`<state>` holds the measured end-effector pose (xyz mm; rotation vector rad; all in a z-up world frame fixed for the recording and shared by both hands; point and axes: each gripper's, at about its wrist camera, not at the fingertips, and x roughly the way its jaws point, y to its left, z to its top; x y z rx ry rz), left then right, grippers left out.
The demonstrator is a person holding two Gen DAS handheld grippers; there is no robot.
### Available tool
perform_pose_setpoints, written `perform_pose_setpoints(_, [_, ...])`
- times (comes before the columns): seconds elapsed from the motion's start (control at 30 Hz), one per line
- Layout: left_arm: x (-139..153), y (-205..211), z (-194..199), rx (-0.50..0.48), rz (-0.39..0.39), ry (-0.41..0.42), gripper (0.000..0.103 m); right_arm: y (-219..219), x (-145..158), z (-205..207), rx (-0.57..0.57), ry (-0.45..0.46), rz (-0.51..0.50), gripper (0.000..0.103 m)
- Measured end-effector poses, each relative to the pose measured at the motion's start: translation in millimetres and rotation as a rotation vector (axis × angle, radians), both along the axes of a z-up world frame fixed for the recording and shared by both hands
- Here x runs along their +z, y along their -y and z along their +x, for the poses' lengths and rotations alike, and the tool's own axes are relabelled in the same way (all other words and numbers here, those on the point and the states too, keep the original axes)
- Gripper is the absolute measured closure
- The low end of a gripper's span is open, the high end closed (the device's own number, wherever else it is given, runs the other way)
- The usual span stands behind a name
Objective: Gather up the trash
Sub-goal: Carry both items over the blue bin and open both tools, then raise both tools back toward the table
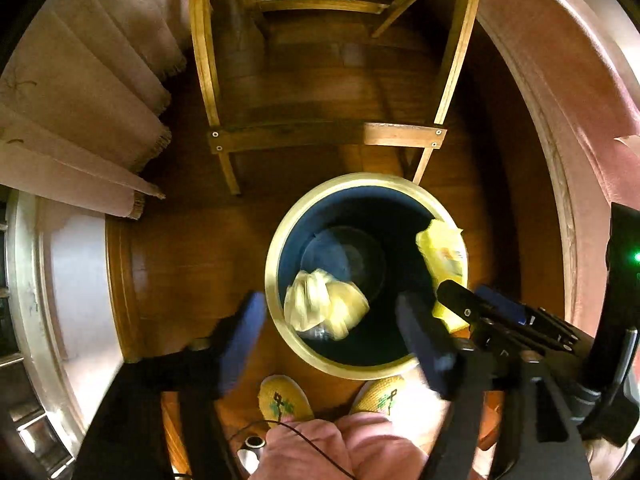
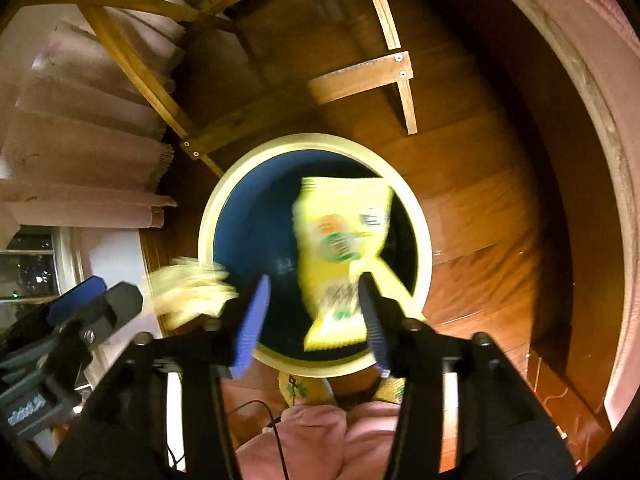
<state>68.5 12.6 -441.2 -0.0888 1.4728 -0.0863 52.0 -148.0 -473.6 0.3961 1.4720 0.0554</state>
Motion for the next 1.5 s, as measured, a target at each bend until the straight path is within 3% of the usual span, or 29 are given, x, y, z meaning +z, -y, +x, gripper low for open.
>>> perform_pose_setpoints(0.17, [1.7, -9.7, 4.2, 0.008, 0.005, 0.007, 0.023, -4.1, 4.3, 5.2, 0.003, -0.004, 0.005, 0.048])
perform_pose_setpoints(0.4, [48.7, -14.7, -0.7, 0.009, 0.004, 0.036, 0.022, -9.5, 51.5, 0.9, 0.001, 0.014, -0.018, 0.045])
perform_pose_setpoints(0.57, [112.5, -18.9, -2.7, 0.003, -0.004, 0.077, 0.022, -4.4, 110.1, -7.0, -0.032, 0.031, -0.028, 0.045])
perform_pose_setpoints(0.8, [223.7, -29.3, -2.5, -0.017, -0.029, 0.16, 0.022, 0.6, 218.1, -15.7, -0.055, 0.082, -0.046, 0.044])
perform_pose_setpoints(1.1, [359.0, -40.5, -11.9, -0.085, -0.057, 0.284, 0.019, -9.2, 357.5, -28.0, -0.044, 0.215, -0.083, 0.043])
perform_pose_setpoints(1.37, [422.2, -61.7, -20.7, -0.111, -0.083, 0.33, 0.019, -16.7, 434.9, -36.0, -0.056, 0.328, -0.116, 0.042])
perform_pose_setpoints(1.5, [435.5, -67.7, -20.5, -0.116, -0.086, 0.351, 0.019, -21.4, 460.5, -36.9, -0.054, 0.37, -0.121, 0.042])
